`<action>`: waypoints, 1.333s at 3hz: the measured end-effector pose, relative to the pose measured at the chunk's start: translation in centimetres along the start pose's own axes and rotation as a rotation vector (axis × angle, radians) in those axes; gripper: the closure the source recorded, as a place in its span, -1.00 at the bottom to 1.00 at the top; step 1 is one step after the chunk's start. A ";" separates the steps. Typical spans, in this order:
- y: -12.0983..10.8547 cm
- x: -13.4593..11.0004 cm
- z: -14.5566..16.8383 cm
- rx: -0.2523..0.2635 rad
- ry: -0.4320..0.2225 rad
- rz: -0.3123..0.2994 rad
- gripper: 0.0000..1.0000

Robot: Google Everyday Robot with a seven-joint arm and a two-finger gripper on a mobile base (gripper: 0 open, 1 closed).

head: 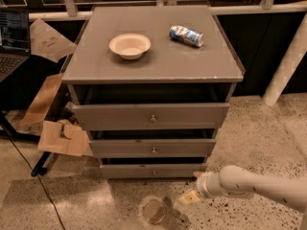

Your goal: Open bottom drawer

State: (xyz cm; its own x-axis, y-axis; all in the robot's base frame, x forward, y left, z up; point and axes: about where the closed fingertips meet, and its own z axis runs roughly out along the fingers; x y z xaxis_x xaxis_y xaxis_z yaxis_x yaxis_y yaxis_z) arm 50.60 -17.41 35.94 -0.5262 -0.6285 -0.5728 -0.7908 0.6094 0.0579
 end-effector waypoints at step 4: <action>0.0 0.0 0.0 -0.001 0.000 0.000 1.00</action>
Offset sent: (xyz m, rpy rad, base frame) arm -0.0002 0.0001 0.0000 0.0000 0.0003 0.0003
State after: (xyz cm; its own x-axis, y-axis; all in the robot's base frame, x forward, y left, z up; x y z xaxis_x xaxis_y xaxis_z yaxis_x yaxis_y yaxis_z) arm 50.58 -17.39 35.94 -0.5262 -0.6287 -0.5726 -0.7910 0.6090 0.0582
